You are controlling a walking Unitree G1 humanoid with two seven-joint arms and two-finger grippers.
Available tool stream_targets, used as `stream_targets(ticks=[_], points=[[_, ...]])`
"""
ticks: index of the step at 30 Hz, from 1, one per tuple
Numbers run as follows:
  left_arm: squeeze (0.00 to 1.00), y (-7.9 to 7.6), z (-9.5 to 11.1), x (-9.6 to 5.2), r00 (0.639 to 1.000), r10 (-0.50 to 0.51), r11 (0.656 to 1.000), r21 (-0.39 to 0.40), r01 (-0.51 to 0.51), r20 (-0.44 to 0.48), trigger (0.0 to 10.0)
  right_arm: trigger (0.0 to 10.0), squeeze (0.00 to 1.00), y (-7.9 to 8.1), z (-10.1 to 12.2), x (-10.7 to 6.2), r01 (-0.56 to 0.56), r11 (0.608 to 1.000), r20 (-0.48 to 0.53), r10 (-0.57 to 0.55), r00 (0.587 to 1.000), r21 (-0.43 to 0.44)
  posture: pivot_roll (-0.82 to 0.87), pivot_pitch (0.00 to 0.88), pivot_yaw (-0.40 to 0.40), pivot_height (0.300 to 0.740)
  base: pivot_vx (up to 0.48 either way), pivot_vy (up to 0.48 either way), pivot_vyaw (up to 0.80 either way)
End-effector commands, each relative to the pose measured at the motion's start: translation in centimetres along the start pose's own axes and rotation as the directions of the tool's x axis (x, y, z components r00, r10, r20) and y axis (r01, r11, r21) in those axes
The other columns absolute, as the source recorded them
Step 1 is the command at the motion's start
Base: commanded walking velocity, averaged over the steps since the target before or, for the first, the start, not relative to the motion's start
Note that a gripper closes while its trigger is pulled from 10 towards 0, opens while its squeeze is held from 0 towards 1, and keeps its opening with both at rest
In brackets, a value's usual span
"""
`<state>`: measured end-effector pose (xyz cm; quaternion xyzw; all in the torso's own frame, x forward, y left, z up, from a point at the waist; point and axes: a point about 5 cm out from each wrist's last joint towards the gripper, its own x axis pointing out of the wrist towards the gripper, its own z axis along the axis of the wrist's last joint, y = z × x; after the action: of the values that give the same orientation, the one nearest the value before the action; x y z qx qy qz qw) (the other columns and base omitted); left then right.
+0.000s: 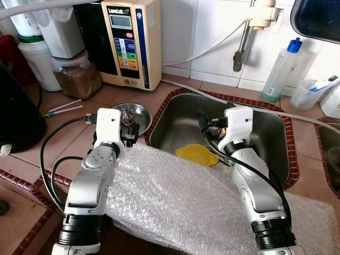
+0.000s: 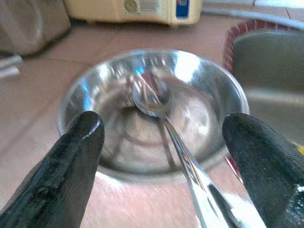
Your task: Kitchen organization
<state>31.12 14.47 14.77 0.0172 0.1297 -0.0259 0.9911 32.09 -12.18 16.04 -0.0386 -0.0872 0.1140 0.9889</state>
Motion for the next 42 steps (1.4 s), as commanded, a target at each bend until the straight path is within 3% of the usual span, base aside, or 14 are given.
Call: stream_targets(ticks=[1, 5, 6, 8, 9, 10, 12, 13, 14, 15, 22, 26, 30, 42], points=[[0.0, -0.1, -0.2, -0.3, 1.0, 0.0, 1.0, -0.008, 0.0, -0.025, 10.0, 10.0, 0.0, -0.2, 0.3, 0.3, -0.003, 1.0, 0.001, 0.003, 1.0, 0.001, 0.1, 0.0, 0.034, 0.74, 0.0, 0.0, 0.0], [0.0, -0.4, -0.2, -0.5, 0.999, -0.007, 1.0, -0.03, 0.006, -0.043, 10.0, 10.0, 0.0, -0.1, 0.2, 0.3, -0.007, 1.0, -0.001, 0.007, 1.0, -0.001, 0.09, 0.0, 0.034, 0.74, 0.0, 0.0, 0.0], [0.0, -0.5, -0.2, -0.5, 0.999, -0.014, 0.999, -0.034, 0.012, -0.052, 8.7, 10.0, 0.0, 0.0, 0.2, 0.3, -0.011, 1.0, -0.002, 0.011, 1.0, 0.0, 0.09, 0.0, 0.034, 0.74, 0.0, 0.0, 0.0], [0.0, -0.5, -0.3, -0.4, 0.998, -0.021, 0.999, -0.042, 0.018, -0.06, 8.7, 10.0, 0.0, 0.1, 0.1, 0.3, -0.015, 1.0, -0.003, 0.015, 1.0, 0.0, 0.09, 0.0, 0.034, 0.74, 0.0, 0.0, 0.0], [0.0, -0.6, -0.4, -0.4, 0.997, -0.025, 0.999, -0.036, 0.022, -0.07, 6.2, 10.0, 0.0, 0.3, 0.1, 0.3, -0.019, 1.0, -0.003, 0.019, 1.0, -0.001, 0.09, 0.0, 0.036, 0.74, 0.0, 0.0, 0.0], [0.0, -0.7, -0.4, -0.3, 0.997, -0.027, 0.999, -0.045, 0.023, -0.078, 4.6, 10.0, 0.0, 0.3, 0.2, 0.4, -0.021, 1.0, -0.002, 0.021, 1.0, -0.003, 0.09, 0.0, 0.039, 0.74, 0.0, 0.0, 0.0], [0.0, -0.7, -0.3, -0.3, 0.996, -0.033, 0.998, -0.054, 0.028, -0.083, 4.0, 10.0, 0.0, 0.3, 0.2, 0.4, -0.02, 1.0, -0.002, 0.02, 1.0, -0.003, 0.09, 0.0, 0.04, 0.74, 0.0, 0.0, 0.0], [0.0, -0.8, -0.3, -0.2, 0.996, -0.042, 0.998, -0.059, 0.037, -0.084, 2.1, 10.0, 0.0, 0.2, 0.2, 0.4, -0.019, 1.0, -0.001, 0.019, 1.0, -0.005, 0.09, 0.0, 0.042, 0.74, 0.0, 0.0, 0.0], [0.0, -0.8, -0.2, -0.2, 0.995, -0.048, 0.997, -0.062, 0.042, -0.086, 2.1, 10.0, 0.0, 0.2, 0.2, 0.4, -0.017, 1.0, -0.001, 0.017, 1.0, -0.006, 0.09, 0.0, 0.042, 0.74, 0.0, 0.0, 0.0], [0.0, -0.8, -0.1, -0.1, 0.995, -0.052, 0.997, -0.067, 0.047, -0.087, 0.0, 10.0, 0.0, 0.1, 0.2, 0.4, -0.016, 1.0, -0.001, 0.015, 1.0, -0.007, 0.09, 0.0, 0.042, 0.74, 0.0, 0.0, 0.0], [0.0, -0.4, -0.1, 0.1, 0.994, -0.052, 0.995, -0.094, 0.042, -0.101, 0.0, 10.0, 0.0, 0.1, 0.2, 0.4, -0.026, 1.0, -0.004, 0.026, 1.0, -0.005, 0.09, 0.0, 0.044, 0.74, 0.0, 0.0, 0.0], [0.0, -0.3, -0.2, 0.1, 0.993, -0.05, 0.994, -0.1, 0.039, -0.11, 0.0, 10.0, 0.0, 1.2, 0.7, 0.2, -0.16, 0.986, 0.026, 0.159, 0.987, 0.037, 0.09, 0.0, 0.044, 0.74, 0.0, 0.0, 0.0], [0.0, -0.5, -0.2, 0.0, 0.991, -0.062, 0.993, -0.111, 0.049, -0.115, 0.0, 10.0, 0.0, 1.6, 0.6, 0.1, -0.212, 0.977, 0.016, 0.212, 0.977, 0.025, 0.09, 0.0, 0.045, 0.74, 0.0, 0.0, 0.0], [0.0, -0.5, -0.3, 0.1, 0.989, -0.061, 0.991, -0.129, 0.044, -0.133, 0.0, 10.0, 0.0, 0.8, 0.5, -0.2, -0.24, 0.971, 0.006, 0.24, 0.971, 0.014, 0.09, 0.0, 0.044, 0.74, 0.0, 0.0, 0.0]])
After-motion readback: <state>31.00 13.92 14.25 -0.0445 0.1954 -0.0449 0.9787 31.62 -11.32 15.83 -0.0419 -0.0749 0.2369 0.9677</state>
